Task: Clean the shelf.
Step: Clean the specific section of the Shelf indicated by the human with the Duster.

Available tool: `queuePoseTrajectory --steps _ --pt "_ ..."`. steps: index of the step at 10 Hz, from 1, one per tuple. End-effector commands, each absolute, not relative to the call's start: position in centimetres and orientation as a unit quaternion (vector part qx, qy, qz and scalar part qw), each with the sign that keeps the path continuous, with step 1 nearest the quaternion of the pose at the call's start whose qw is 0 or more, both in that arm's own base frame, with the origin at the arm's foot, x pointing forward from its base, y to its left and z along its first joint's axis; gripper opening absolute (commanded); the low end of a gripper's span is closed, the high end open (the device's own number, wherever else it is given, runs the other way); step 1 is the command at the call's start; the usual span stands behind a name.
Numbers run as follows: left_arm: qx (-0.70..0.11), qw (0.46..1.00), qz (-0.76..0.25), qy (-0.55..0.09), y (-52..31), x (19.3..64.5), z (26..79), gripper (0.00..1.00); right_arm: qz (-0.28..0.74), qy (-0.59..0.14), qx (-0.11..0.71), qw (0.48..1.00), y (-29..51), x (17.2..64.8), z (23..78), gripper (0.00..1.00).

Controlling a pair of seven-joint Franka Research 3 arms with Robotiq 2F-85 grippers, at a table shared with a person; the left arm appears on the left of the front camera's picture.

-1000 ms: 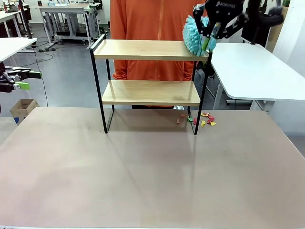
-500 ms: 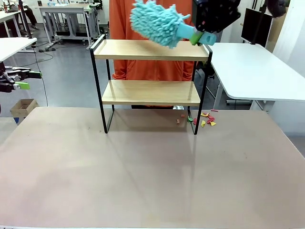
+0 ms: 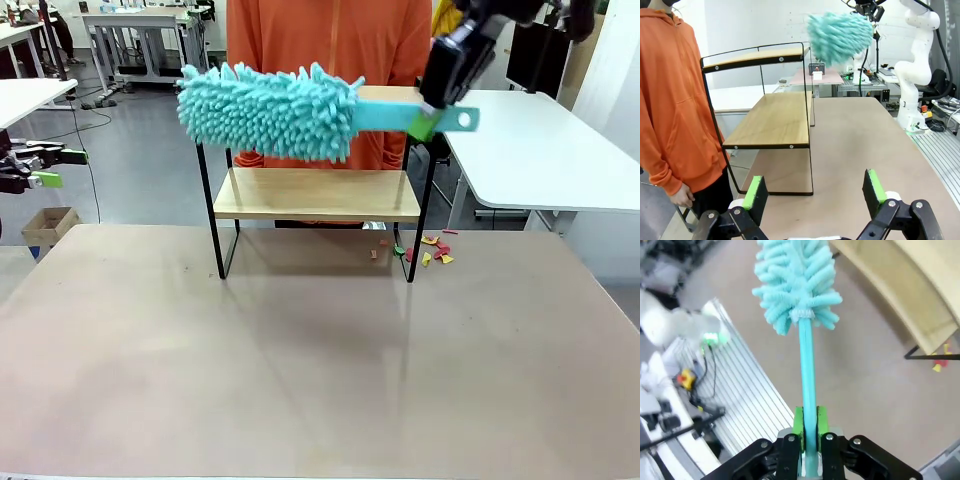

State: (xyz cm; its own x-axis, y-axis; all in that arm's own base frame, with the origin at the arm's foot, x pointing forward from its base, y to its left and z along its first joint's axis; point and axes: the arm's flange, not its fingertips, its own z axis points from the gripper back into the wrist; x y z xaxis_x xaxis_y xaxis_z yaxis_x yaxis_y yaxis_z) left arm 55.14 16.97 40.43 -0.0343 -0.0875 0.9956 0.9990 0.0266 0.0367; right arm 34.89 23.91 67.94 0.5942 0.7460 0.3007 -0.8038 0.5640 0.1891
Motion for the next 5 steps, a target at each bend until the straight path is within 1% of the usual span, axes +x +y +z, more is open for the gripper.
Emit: queuePoseTrajectory --steps 1,3,4,5 --pt "-0.460 0.520 -0.525 -0.492 16.7 54.9 40.7 1.00 0.487 -0.074 0.127 0.861 21.7 33.5 66.2 0.13" --pt "-0.460 0.520 -0.525 -0.492 16.7 54.9 40.7 1.00 0.515 -0.027 0.097 0.851 20.3 31.9 63.8 0.13" --pt "-0.460 0.520 -0.525 -0.492 16.7 54.9 40.7 1.00 0.530 0.002 0.068 0.845 19.3 31.4 62.1 0.13" --pt "-0.460 0.520 -0.525 -0.492 16.7 54.9 40.7 1.00 0.536 0.031 0.058 0.842 18.2 31.3 60.3 0.13"
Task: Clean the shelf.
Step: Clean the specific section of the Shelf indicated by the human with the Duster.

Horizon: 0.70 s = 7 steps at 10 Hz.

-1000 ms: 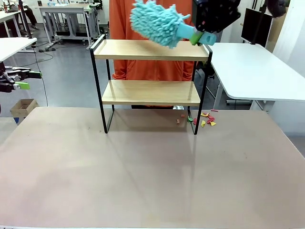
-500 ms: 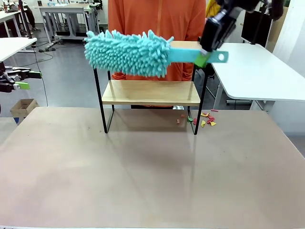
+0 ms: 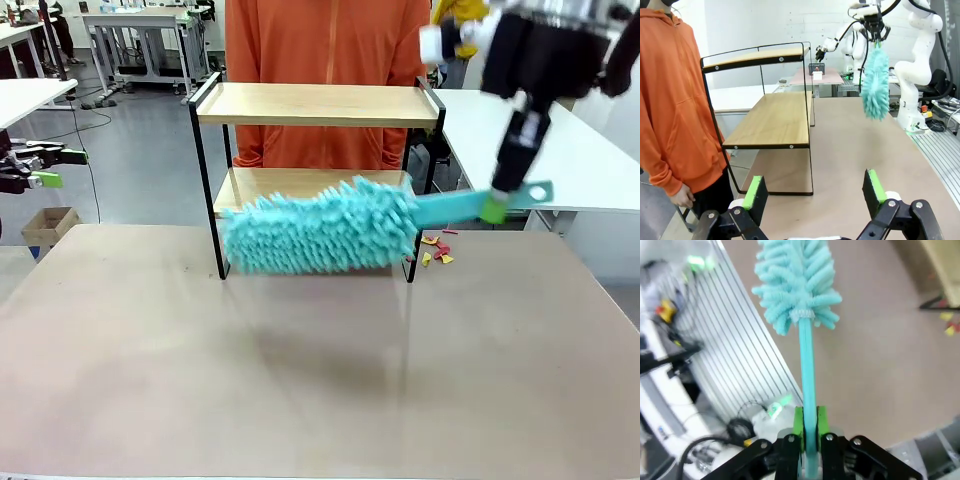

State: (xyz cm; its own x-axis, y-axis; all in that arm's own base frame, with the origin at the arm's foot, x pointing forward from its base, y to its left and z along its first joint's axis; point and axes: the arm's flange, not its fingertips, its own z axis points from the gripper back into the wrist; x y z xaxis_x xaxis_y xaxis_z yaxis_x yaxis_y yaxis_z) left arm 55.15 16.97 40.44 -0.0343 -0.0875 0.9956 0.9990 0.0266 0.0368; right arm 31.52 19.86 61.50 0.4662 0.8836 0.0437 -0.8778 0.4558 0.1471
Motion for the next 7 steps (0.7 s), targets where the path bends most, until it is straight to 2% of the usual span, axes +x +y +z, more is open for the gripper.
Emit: queuePoseTrajectory --steps 1,3,6,7 --pt "-0.460 0.520 -0.525 -0.492 16.7 54.9 40.7 1.00 0.537 0.056 0.049 0.840 17.0 31.3 58.6 0.13" --pt "-0.460 0.520 -0.525 -0.492 16.7 54.9 40.7 1.00 0.537 0.089 0.040 0.838 14.5 31.2 55.9 0.13" --pt "-0.460 0.520 -0.525 -0.492 16.7 54.9 40.7 1.00 0.521 0.092 0.048 0.847 11.3 31.2 54.4 0.13" --pt "-0.460 0.520 -0.525 -0.492 16.7 54.9 40.7 1.00 0.523 0.106 0.038 0.845 13.6 31.4 54.3 0.13"
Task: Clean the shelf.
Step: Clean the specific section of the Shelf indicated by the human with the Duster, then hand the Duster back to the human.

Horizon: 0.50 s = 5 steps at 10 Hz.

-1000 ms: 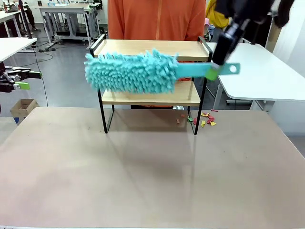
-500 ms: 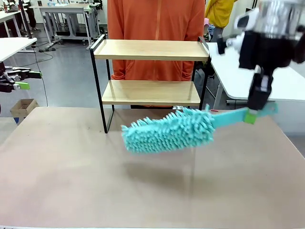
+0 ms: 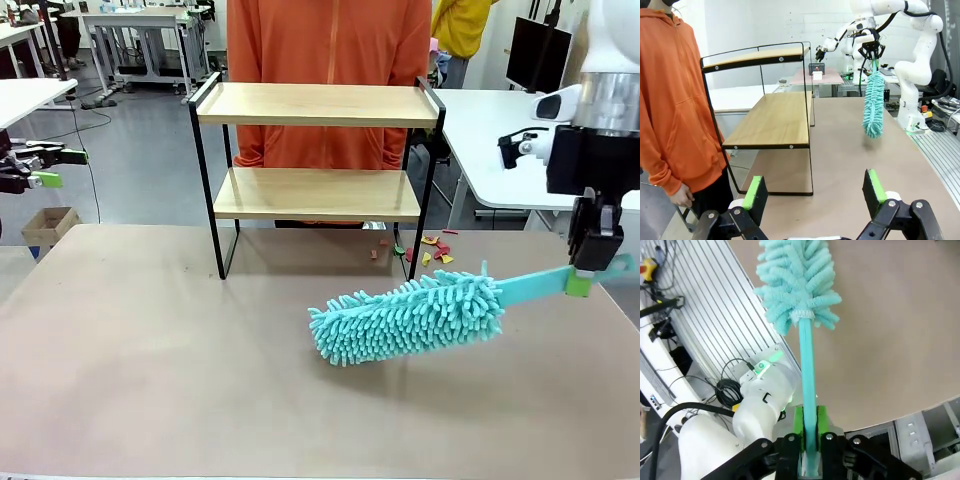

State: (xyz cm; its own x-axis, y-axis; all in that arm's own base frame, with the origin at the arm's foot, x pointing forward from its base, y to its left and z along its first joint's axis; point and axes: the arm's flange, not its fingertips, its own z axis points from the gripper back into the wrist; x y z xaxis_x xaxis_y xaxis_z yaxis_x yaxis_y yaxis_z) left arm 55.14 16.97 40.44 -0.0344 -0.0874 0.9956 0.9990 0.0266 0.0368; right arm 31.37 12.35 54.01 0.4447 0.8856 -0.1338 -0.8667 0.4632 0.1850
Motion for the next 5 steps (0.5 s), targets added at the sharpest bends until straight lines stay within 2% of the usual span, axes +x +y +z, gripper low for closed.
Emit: queuePoseTrajectory --steps 1,5 --pt "-0.460 0.520 -0.525 -0.492 16.69 54.90 40.69 1.00 0.523 0.106 0.038 0.845 13.57 31.43 54.29 0.13" --pt "-0.460 0.520 -0.525 -0.492 16.69 54.90 40.69 1.00 0.523 0.106 0.038 0.845 13.57 31.43 54.29 0.13"
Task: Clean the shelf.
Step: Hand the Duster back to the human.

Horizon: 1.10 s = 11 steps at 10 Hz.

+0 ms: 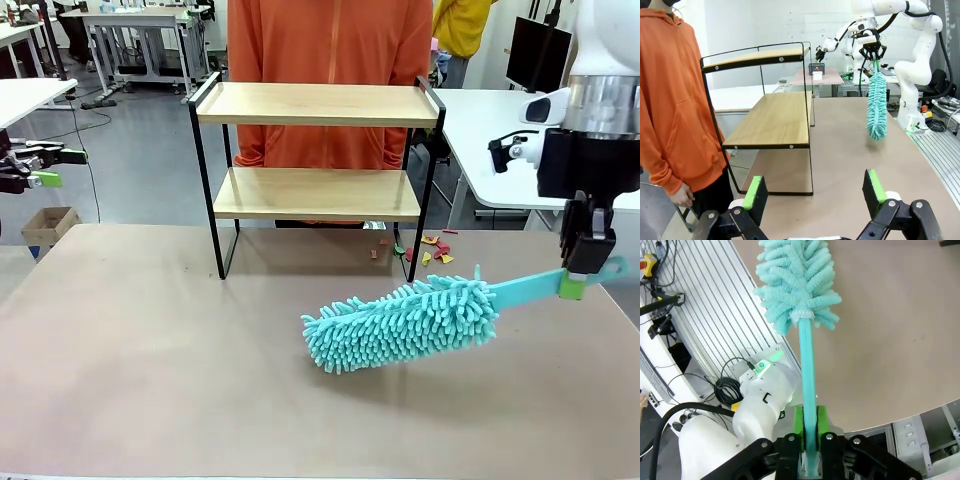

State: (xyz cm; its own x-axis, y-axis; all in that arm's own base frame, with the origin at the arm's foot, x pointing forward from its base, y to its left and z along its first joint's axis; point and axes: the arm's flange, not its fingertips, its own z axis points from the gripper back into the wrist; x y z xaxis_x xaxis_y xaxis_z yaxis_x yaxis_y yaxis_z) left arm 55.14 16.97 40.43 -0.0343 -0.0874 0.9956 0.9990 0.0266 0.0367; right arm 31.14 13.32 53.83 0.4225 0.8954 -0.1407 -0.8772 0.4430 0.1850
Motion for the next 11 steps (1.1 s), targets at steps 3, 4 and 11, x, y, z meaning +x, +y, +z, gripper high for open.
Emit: queuePoseTrajectory --steps 3,4,11 --pt "-0.460 0.520 -0.525 -0.492 16.7 54.9 40.7 1.00 0.523 0.106 0.038 0.845 13.6 31.4 54.3 0.13" --pt "-0.460 0.520 -0.525 -0.492 16.7 54.9 40.7 1.00 0.523 0.106 0.038 0.845 13.6 31.4 54.3 0.13" --pt "-0.400 0.562 -0.558 -0.461 6.8 45.7 45.5 1.00 0.573 -0.021 0.085 0.815 10.3 36.9 52.9 0.13"
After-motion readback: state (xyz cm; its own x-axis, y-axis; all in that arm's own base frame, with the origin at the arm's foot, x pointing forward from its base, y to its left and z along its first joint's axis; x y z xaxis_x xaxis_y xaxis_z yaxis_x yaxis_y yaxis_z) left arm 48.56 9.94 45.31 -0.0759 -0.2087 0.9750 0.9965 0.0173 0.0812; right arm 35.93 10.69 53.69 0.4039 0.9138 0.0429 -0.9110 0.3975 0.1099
